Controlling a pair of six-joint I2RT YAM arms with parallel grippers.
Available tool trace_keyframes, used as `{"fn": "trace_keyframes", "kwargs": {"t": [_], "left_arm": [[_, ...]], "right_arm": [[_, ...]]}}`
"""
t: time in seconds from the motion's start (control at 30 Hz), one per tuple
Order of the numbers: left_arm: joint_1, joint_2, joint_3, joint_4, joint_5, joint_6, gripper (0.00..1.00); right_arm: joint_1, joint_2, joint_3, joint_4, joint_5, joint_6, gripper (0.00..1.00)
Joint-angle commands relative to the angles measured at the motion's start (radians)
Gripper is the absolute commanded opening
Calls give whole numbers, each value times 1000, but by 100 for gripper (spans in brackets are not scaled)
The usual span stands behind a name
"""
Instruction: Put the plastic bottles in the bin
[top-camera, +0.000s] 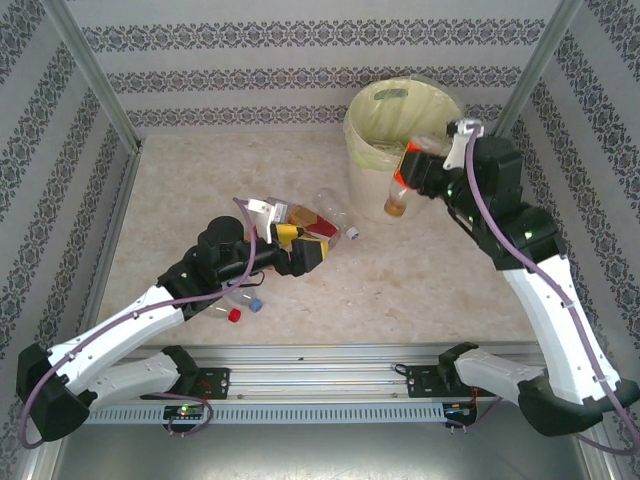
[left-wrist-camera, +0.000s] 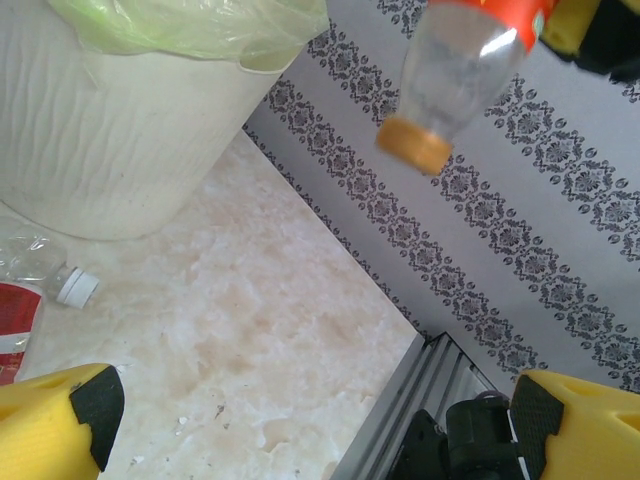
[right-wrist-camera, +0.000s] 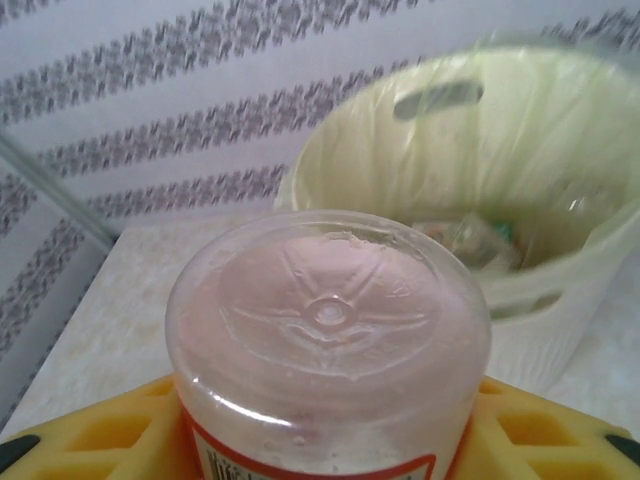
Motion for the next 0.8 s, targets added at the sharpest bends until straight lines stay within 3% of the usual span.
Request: {"fn": "trace_keyframes", "kwargs": {"t": [0.0,0.4,0.77], "left_arm": [[-7,-28,-9,-22,-28,31,100],[-3,-5,12,-80,-60,38,100],[7,14,56,-222,-155,43,100]], "right_arm": [[-26,77,123,16,61,-87,54],[-157,390,476,53,17,-119,52],[-253,613,621,15,-30,-139,52]]}}
